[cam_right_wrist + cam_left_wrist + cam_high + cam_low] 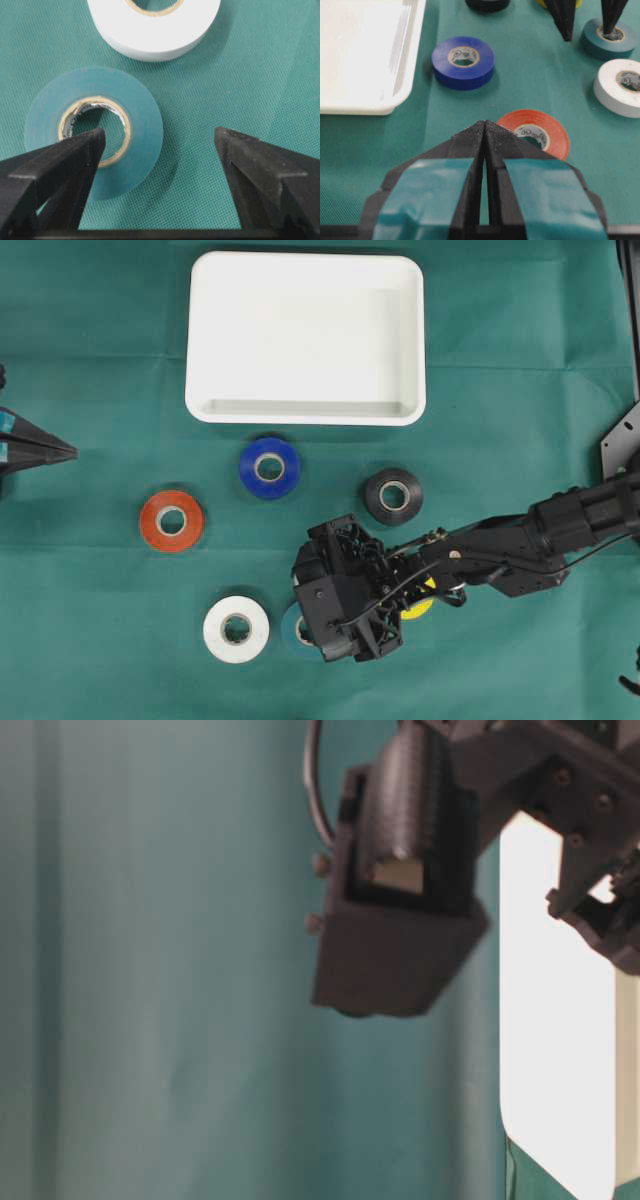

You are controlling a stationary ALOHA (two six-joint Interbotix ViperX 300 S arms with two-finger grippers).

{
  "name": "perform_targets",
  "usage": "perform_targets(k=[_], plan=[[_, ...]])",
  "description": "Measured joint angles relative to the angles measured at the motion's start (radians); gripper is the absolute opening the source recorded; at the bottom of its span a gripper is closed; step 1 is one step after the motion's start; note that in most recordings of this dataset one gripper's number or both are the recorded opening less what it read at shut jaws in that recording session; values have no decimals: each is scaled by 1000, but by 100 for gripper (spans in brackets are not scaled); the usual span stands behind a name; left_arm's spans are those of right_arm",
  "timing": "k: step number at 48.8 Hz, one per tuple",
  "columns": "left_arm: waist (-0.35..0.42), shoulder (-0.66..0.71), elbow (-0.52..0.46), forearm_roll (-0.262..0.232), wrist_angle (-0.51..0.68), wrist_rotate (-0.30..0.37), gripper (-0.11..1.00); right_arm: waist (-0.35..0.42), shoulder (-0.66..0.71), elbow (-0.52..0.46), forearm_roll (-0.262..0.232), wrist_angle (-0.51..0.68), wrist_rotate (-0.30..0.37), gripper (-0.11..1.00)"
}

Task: Put the tape into the white case with the right arm.
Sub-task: 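Lower the right gripper into the teal roll's core and close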

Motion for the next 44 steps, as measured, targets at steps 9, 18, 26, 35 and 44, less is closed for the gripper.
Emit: perform_targets(k=[9, 18, 26, 35, 44], plan=[[0, -2, 0, -2, 0, -2, 0, 0, 11, -15, 0, 9, 0, 64], [0, -2, 2, 0, -2, -2, 0, 0, 34, -34, 2, 11, 2, 64], [0, -5, 6, 0, -3, 0, 0, 2, 41, -44, 0, 21, -2, 55], [0, -6, 8, -2, -5, -2, 0, 12, 43, -71, 0, 114, -3, 10], [0, -6, 8, 0, -5, -2, 0, 14, 41, -81, 0, 169, -3, 2]])
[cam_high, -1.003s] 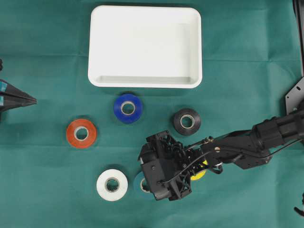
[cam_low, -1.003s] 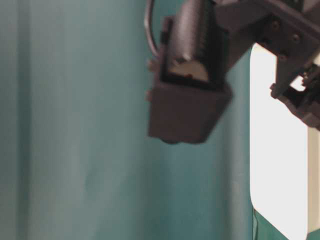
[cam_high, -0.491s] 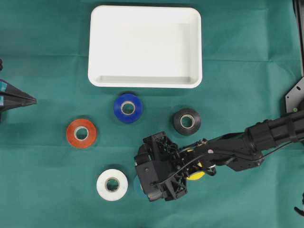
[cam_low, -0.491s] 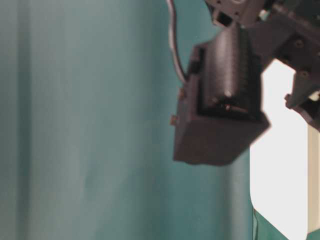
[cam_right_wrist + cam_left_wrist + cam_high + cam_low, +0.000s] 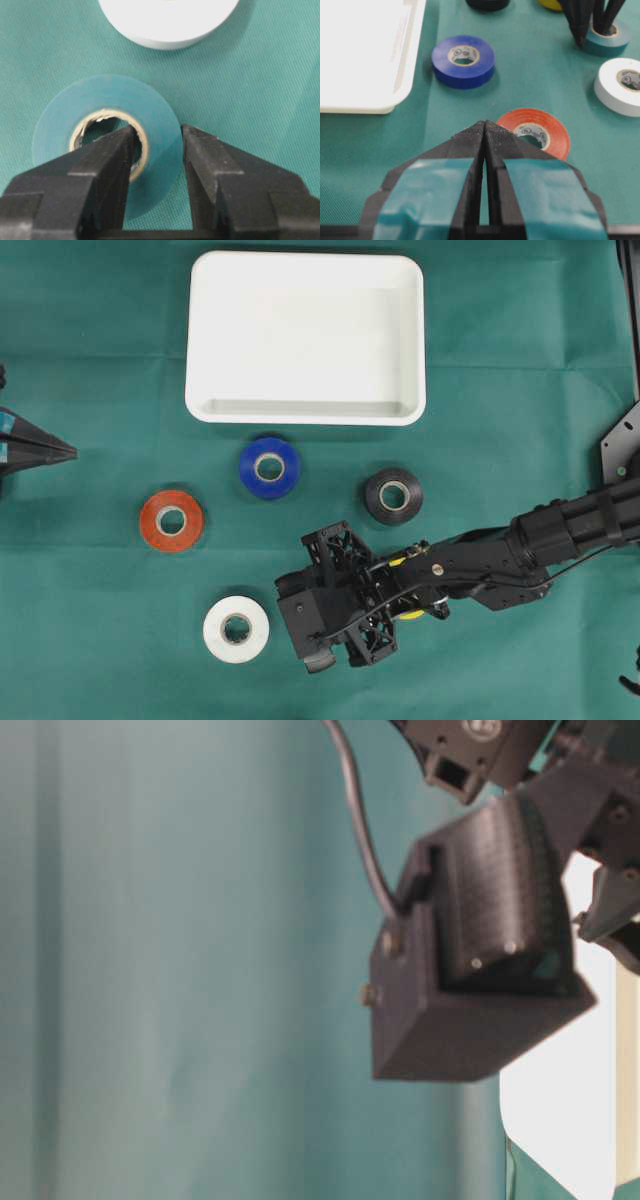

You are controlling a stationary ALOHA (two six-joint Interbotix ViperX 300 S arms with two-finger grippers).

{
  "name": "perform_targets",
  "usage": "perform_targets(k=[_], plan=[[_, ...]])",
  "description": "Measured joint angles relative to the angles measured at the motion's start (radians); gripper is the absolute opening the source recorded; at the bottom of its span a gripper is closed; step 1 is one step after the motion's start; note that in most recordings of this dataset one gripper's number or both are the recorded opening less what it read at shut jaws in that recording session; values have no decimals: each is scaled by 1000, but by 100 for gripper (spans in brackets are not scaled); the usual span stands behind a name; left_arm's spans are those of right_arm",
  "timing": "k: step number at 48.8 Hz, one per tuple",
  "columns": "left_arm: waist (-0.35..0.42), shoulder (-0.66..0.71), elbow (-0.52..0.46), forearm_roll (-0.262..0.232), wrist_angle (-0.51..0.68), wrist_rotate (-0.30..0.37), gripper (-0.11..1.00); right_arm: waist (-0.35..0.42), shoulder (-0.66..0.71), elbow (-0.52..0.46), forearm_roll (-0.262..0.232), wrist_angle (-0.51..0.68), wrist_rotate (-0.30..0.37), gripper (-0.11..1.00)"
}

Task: Put the tape into the white case with the right arm.
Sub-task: 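Lower the right gripper into the teal roll's core and close, then lift the teal roll and carry it into the white tray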

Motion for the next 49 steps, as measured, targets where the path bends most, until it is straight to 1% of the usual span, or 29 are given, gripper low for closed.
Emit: perform_targets(k=[19, 31, 40, 44, 49], plan=[[0, 0, 0, -2, 0, 0, 0, 0, -9, -6, 2, 6, 2, 2], [0, 0, 0, 0, 0, 2, 0, 0, -81, -8, 2, 12, 3, 1], [0, 0, 0, 0, 0, 0, 0, -2, -95, -8, 0, 12, 3, 1], [0, 0, 0, -2, 2, 0, 0, -11, -95, -8, 0, 14, 3, 1], [0, 0, 0, -2, 0, 0, 0, -44, -103, -8, 0, 14, 3, 1]])
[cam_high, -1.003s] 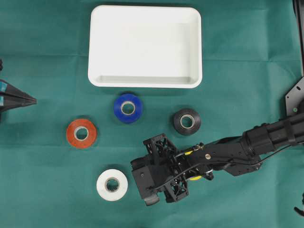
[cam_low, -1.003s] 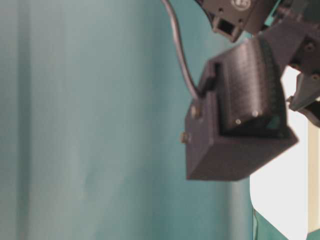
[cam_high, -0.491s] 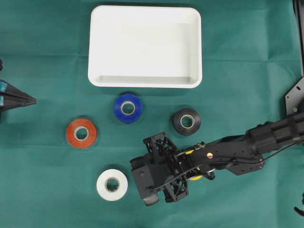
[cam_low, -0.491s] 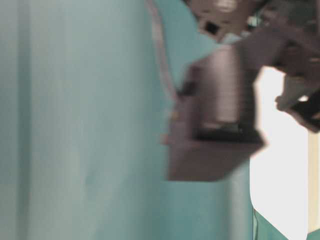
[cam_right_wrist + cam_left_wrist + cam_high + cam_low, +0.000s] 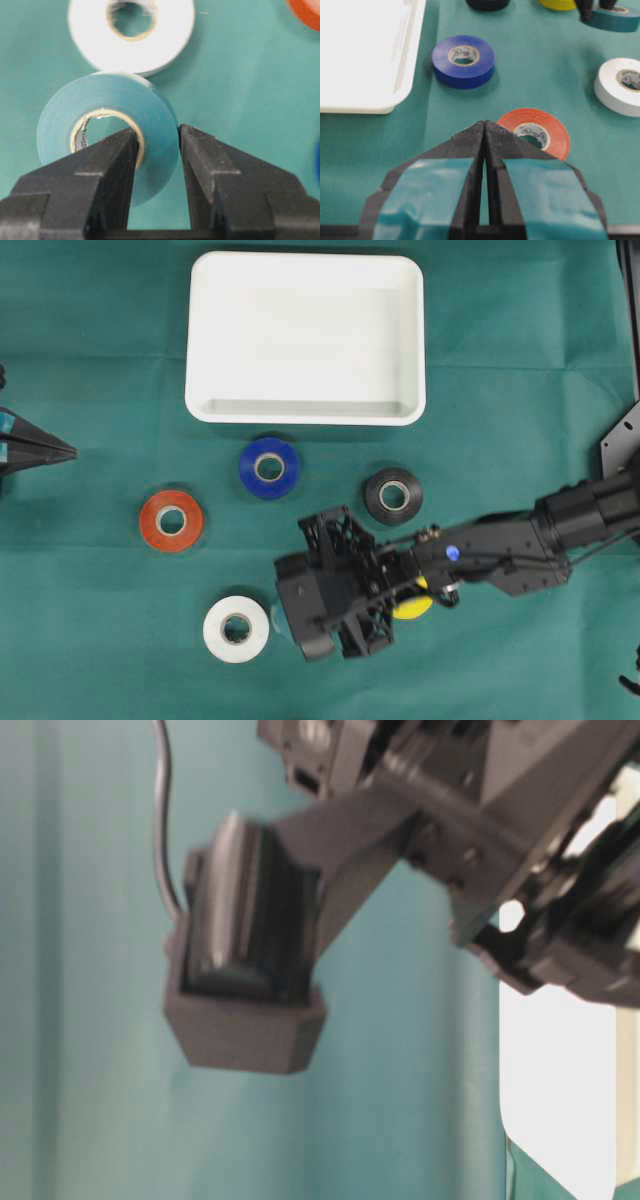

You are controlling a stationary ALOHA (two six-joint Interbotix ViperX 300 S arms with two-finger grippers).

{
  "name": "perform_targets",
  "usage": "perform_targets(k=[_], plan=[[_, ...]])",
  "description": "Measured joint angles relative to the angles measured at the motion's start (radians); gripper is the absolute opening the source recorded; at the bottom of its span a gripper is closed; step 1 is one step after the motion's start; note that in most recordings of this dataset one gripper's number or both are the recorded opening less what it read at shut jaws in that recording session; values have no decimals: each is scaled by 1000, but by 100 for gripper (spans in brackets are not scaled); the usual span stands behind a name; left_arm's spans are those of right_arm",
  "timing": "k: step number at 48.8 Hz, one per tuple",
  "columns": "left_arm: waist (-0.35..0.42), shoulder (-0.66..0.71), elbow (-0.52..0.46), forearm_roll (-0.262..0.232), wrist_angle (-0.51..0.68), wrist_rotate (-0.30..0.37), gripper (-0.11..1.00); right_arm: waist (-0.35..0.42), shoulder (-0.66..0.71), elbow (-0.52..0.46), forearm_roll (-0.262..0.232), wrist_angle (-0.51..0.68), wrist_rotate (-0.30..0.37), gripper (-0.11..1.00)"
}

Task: Put the tape into the white case with the right arm.
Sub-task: 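Lift the teal roll and carry it into the white tray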

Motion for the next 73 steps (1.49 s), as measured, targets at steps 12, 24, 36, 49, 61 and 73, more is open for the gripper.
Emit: perform_targets(k=[12, 24, 36, 49, 61, 73], plan=[[0, 0, 0, 2, 2, 2, 0, -140, -46, 5, 2, 9, 0, 1], [0, 0, 0, 0, 0, 2, 0, -299, -74, 5, 0, 40, 0, 1], [0, 0, 0, 2, 0, 0, 0, -448, -74, 6, 2, 43, 0, 1], [0, 0, 0, 2, 0, 0, 0, -580, -74, 37, -2, 38, -5, 1], [0, 0, 3, 2, -3, 0, 0, -646, -74, 71, -55, -48, -5, 1], [0, 0, 3, 2, -3, 0, 0, -672, -54, 71, -66, -107, -2, 1]])
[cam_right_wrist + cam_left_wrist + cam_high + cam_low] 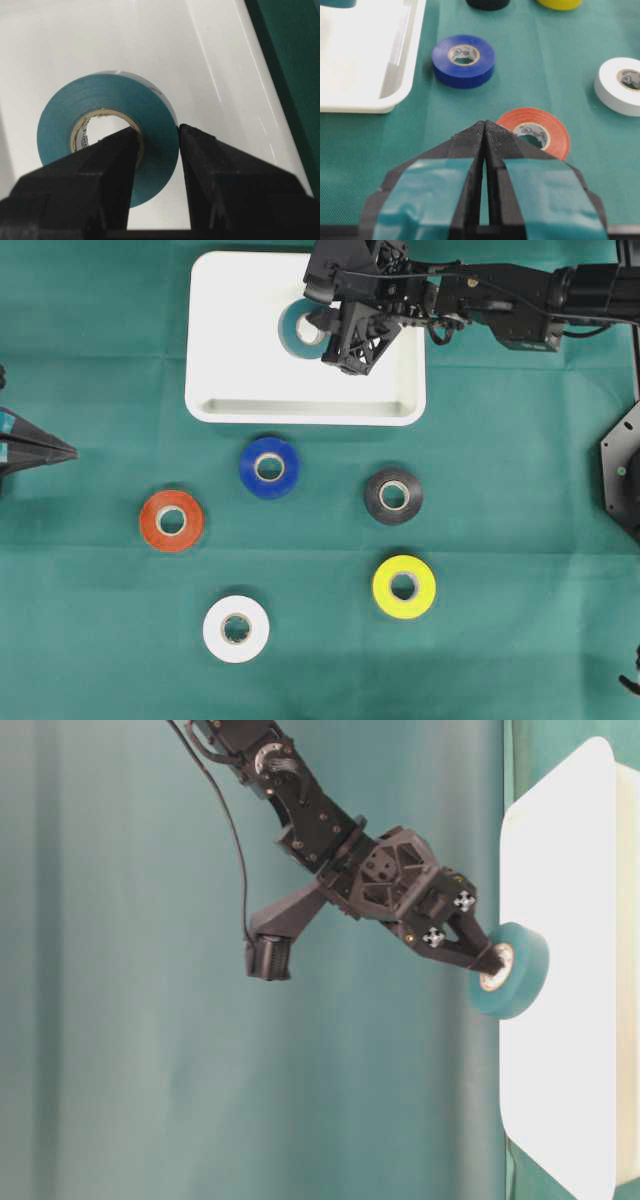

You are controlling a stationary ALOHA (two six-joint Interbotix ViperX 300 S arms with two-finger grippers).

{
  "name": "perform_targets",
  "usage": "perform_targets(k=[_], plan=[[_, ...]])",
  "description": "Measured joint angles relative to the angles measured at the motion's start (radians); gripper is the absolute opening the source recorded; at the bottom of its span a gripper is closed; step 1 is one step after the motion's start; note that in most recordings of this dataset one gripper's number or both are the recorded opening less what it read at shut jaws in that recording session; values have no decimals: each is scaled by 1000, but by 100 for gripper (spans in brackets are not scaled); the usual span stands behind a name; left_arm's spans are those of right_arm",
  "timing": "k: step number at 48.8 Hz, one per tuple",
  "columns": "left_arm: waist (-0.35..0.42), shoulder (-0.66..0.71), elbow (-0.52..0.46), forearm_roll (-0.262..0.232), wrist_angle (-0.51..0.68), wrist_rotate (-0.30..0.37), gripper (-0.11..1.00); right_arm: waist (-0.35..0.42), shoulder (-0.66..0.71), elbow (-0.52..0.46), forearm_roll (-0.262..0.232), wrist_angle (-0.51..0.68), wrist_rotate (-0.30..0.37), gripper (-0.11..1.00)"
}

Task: Put the tape into the white case with the right arm.
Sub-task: 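Lift the teal roll and carry it into the white tray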

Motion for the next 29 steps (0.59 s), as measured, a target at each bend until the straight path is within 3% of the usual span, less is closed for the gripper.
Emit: perform_targets(k=[12, 21, 25, 29], plan=[[0, 0, 2, -2, -2, 0, 0, -64, 21, 0, 0, -14, 12, 1], [0, 0, 2, 0, -2, 0, 0, -64, 21, 0, 0, -18, 34, 1], [0, 0, 2, -2, -2, 0, 0, -63, 21, 2, -2, -29, 34, 12], [0, 2, 0, -2, -2, 0, 0, -63, 21, 8, -3, -40, 34, 33]])
